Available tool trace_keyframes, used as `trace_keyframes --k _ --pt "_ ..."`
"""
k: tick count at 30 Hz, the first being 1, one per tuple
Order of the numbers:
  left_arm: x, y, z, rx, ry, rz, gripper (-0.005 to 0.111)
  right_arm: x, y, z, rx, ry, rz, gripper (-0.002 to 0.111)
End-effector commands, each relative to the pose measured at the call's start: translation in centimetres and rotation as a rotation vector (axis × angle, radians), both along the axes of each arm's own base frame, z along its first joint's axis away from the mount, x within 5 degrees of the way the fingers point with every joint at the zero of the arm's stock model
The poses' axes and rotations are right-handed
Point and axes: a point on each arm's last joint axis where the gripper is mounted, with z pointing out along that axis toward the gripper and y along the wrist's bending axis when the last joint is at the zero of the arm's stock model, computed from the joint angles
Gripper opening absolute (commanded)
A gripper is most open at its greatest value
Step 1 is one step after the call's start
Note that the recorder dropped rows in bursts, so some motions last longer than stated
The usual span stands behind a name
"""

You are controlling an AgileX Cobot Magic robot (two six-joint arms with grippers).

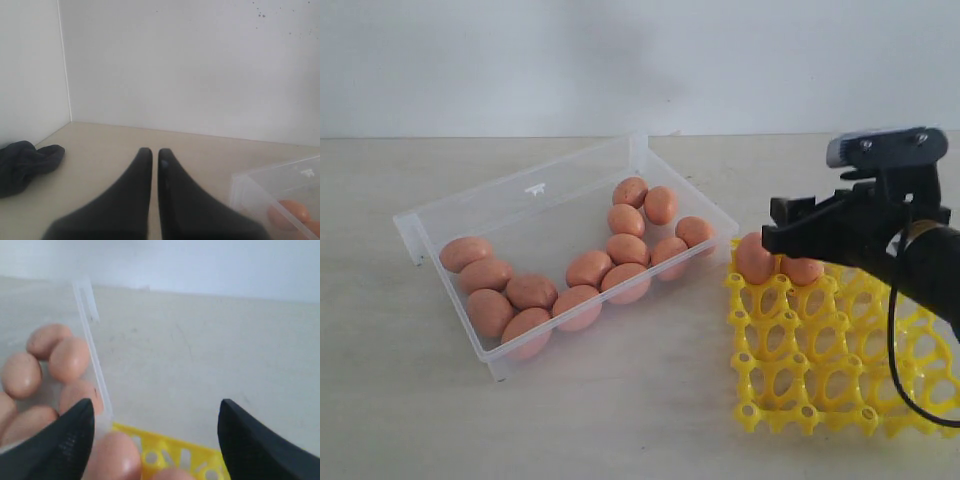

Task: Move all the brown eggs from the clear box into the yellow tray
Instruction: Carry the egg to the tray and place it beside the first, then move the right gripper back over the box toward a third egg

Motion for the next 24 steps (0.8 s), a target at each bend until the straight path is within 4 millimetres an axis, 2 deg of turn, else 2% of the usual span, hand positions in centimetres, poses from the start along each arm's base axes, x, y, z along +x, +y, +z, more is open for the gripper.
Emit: trace_keyframes --k 1,5,7,9,12,13,14,17,21,24 --pt "-0.1 0.0 0.3 0.007 -0.020 0.001 0.004 -1.1 -0.3 4.9 0.028 -0.180 0.003 0.063" --pt "-0.1 0.0 0.3 0.007 -0.020 0.001 0.004 -2.9 -0.7 9.1 0.062 -0.339 0.002 0.060" --pt "-0.1 0.0 0.3 0.007 -0.020 0.001 0.004 -3.8 -0.9 10.6 0.083 -0.384 0.002 0.048" --pt "-0.1 0.0 0.3 0.007 -0.020 0.001 0.004 -4.5 -0.9 11.2 0.120 -0.364 0.007 0.031" --pt "-0.1 0.0 0.3 0.007 -0.020 0.001 0.004 -4.7 -0.5 10.4 0.140 -0.258 0.048 0.006" --pt "-0.1 0.0 0.3 0.007 -0.020 0.001 0.004 -4.5 -0.2 10.2 0.149 -0.220 0.068 0.000" --pt "-0.1 0.0 0.3 0.007 -0.020 0.001 0.004 -4.3 0.1 9.9 0.171 -0.166 0.088 0.001" --pt "-0.1 0.0 0.3 0.007 -0.020 0.001 0.004 -2.5 2.2 10.2 0.124 -0.047 0.211 0.002" --pt "-0.1 0.0 0.3 0.007 -0.020 0.001 0.004 1.8 6.6 11.5 0.000 0.046 0.313 0.002" --pt "-0.1 0.0 0.3 0.007 -0.020 0.001 0.004 5.0 10.1 10.8 -0.079 0.098 0.317 0.002"
